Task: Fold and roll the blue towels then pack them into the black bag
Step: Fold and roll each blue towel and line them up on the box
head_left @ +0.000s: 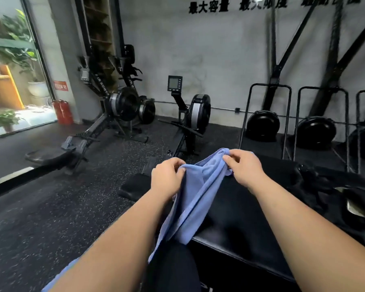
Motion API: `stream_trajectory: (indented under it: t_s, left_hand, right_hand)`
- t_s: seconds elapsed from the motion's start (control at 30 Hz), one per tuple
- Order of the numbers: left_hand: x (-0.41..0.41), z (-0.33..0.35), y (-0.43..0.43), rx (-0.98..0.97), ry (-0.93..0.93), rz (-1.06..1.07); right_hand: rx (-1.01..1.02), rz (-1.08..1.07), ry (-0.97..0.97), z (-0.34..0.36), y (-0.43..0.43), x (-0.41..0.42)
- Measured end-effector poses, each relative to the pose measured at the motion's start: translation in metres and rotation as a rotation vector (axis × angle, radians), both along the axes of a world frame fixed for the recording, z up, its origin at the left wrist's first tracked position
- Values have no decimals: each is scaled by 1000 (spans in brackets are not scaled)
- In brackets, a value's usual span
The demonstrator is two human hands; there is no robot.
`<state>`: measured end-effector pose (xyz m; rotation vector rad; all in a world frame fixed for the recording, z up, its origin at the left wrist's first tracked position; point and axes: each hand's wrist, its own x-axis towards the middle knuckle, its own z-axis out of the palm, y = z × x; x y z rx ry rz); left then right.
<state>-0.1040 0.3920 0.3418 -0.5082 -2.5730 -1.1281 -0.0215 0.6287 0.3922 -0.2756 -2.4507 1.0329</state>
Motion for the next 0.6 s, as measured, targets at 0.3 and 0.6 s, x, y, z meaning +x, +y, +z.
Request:
stream_trajectory:
  t_s: [0.3,0.6]
  left_hand:
    - [26,-17,85,-55,42,-114]
    - [81,-126,126,-652,91,-272]
  right_hand:
    - [66,-501,-93,-35,124,67]
    - [287,-606,-695,-166,115,124]
